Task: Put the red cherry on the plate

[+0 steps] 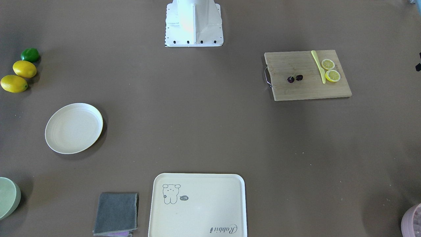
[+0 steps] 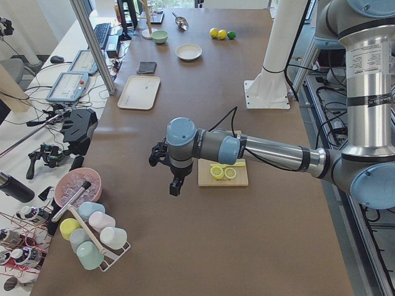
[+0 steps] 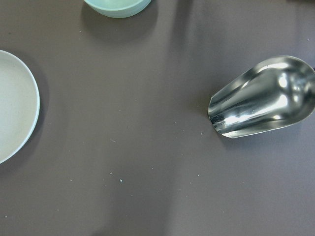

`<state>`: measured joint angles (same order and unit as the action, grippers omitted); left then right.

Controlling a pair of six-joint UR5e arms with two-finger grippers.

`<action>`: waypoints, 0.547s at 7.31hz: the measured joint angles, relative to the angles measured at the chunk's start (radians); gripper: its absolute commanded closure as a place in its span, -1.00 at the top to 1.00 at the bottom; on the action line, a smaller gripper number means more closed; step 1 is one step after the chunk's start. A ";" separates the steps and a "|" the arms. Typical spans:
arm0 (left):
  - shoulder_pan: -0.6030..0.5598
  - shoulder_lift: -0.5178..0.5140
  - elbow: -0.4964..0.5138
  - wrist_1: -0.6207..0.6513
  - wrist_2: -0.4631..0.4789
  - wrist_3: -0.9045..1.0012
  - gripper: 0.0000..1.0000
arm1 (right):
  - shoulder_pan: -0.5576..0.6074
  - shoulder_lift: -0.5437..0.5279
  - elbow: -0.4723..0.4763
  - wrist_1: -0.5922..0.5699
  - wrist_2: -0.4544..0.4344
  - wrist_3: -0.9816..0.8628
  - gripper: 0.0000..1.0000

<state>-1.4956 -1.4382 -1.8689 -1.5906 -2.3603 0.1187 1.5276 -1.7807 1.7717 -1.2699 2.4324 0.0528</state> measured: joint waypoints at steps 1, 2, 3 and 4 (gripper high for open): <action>0.000 -0.001 0.008 -0.001 -0.001 0.001 0.97 | -0.010 0.003 0.002 0.005 0.020 0.001 1.00; 0.000 -0.002 0.013 -0.002 -0.001 -0.001 0.97 | -0.026 0.005 0.008 0.008 0.046 0.002 1.00; 0.000 -0.003 0.014 -0.003 -0.003 -0.002 0.97 | -0.040 0.005 0.016 0.008 0.067 0.004 1.00; 0.001 -0.004 0.014 -0.004 -0.005 -0.002 0.97 | -0.053 0.006 0.021 0.009 0.075 0.020 0.99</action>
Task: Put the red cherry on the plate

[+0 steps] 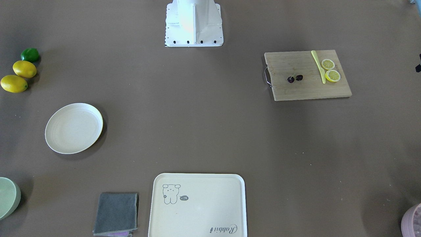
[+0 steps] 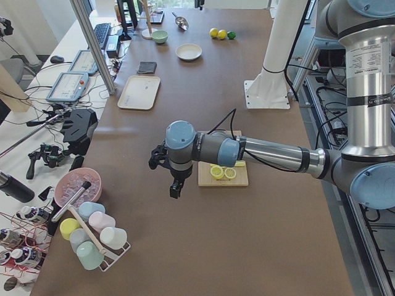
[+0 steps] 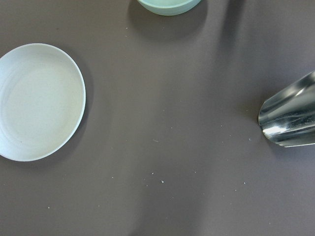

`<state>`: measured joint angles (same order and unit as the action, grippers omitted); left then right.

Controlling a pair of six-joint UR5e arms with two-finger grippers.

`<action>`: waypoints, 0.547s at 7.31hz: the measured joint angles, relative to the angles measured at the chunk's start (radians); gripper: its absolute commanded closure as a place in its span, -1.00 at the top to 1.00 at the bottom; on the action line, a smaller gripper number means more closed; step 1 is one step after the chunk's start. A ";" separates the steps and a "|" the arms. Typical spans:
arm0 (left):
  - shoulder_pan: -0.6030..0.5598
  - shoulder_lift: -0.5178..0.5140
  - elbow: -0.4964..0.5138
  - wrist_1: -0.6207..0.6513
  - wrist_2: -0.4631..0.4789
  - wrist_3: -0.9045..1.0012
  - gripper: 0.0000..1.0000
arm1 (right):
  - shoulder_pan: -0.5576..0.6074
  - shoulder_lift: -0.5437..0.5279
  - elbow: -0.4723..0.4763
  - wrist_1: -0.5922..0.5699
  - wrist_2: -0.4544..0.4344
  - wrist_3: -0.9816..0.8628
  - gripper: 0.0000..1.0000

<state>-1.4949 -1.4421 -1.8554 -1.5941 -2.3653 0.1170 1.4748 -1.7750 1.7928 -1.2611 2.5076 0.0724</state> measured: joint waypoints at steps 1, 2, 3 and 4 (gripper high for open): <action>0.001 -0.002 -0.001 -0.001 -0.003 0.000 0.97 | -0.022 0.001 0.003 0.001 0.003 0.044 0.96; 0.001 -0.006 -0.003 -0.001 -0.007 0.000 0.97 | -0.056 0.004 0.007 0.001 0.002 0.100 0.95; 0.003 -0.013 -0.004 -0.002 -0.023 -0.015 0.97 | -0.091 0.015 0.011 0.001 -0.003 0.155 0.90; 0.011 -0.018 -0.006 -0.012 -0.046 -0.049 0.97 | -0.122 0.036 0.012 0.002 -0.015 0.215 0.87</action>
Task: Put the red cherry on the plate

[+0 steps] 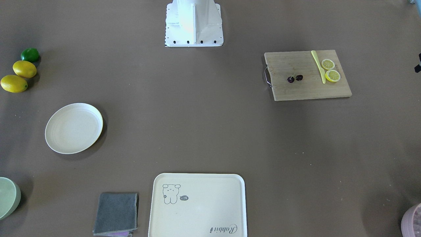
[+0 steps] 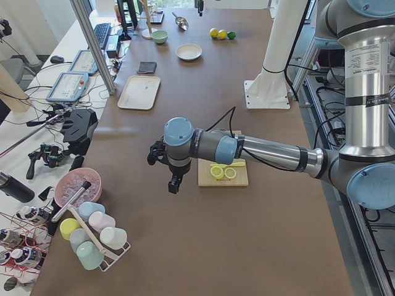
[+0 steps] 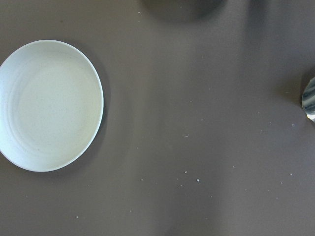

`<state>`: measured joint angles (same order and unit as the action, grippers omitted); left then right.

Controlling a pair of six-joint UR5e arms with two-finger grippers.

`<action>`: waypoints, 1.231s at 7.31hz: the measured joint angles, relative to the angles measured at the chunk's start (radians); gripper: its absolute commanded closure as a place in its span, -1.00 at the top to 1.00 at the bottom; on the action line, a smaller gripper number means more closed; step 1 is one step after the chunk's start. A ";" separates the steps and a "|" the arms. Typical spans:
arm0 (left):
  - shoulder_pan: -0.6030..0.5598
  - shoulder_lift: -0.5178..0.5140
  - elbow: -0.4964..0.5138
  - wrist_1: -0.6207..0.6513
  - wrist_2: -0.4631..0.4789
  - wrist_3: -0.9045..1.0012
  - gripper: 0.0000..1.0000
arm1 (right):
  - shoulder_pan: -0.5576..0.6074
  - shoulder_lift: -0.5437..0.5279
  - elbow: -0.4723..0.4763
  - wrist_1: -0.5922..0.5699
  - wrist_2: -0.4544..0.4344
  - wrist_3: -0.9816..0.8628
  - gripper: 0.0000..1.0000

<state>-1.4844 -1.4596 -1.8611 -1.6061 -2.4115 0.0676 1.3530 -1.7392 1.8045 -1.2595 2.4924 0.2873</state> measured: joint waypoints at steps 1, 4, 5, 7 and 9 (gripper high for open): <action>0.017 0.000 -0.001 -0.029 -0.015 -0.043 0.97 | -0.044 0.031 -0.002 0.000 -0.024 0.075 0.84; 0.052 0.003 0.002 -0.085 -0.022 -0.114 0.97 | -0.194 0.151 -0.054 0.001 -0.105 0.255 0.80; 0.054 0.004 0.004 -0.089 -0.022 -0.118 0.97 | -0.225 0.202 -0.104 0.001 -0.116 0.271 0.75; 0.055 0.004 0.005 -0.091 -0.021 -0.120 0.97 | -0.263 0.300 -0.214 0.000 -0.129 0.279 0.70; 0.055 0.005 0.006 -0.092 -0.018 -0.121 0.97 | -0.288 0.354 -0.298 0.011 -0.136 0.279 0.64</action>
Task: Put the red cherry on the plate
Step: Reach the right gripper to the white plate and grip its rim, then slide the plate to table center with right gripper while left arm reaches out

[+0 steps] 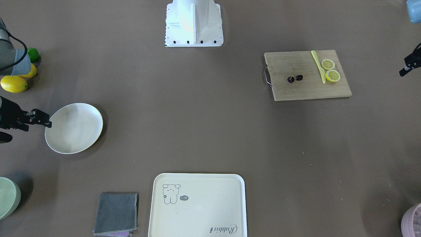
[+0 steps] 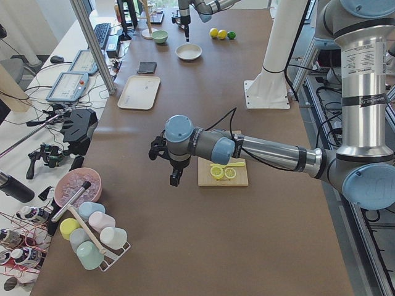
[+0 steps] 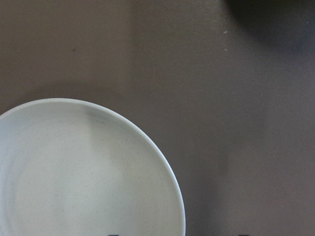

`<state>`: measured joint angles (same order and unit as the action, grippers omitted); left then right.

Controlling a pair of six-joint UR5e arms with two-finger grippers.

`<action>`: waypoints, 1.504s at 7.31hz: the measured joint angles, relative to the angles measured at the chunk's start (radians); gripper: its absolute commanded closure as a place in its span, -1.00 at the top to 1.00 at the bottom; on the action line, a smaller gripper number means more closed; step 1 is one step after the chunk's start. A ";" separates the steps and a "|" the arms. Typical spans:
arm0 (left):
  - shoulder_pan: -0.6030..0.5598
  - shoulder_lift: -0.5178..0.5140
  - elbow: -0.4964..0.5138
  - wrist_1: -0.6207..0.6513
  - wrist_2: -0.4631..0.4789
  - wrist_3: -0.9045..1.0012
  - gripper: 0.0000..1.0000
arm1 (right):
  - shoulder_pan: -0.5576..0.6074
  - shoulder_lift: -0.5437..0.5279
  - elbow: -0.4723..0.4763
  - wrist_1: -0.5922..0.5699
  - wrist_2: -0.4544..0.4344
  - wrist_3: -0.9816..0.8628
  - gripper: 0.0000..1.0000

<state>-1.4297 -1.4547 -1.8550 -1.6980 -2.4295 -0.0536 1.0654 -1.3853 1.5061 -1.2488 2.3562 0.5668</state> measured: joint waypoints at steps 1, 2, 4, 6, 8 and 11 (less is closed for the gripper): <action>0.000 0.000 0.001 0.000 0.002 0.000 0.97 | -0.014 0.016 -0.048 0.043 -0.001 0.001 0.29; 0.000 0.000 0.001 0.000 0.003 0.000 0.97 | -0.024 0.027 -0.093 0.103 -0.001 0.014 -0.74; 0.000 0.000 0.002 0.000 0.004 0.000 0.97 | -0.032 0.037 -0.121 0.155 0.005 0.072 -1.00; -0.001 0.005 -0.002 0.000 0.005 0.000 0.97 | -0.034 0.033 -0.121 0.167 0.010 0.087 -1.00; 0.010 0.004 -0.017 -0.009 0.004 -0.082 0.97 | -0.036 0.033 -0.062 0.167 0.030 0.138 -1.00; 0.220 0.046 -0.186 -0.087 0.038 -0.521 0.96 | -0.141 0.072 0.109 0.170 0.028 0.473 -1.00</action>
<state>-1.2099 -1.4091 -2.0409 -1.7849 -2.3911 -0.5748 0.9242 -1.3129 1.6154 -1.0786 2.3846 1.0399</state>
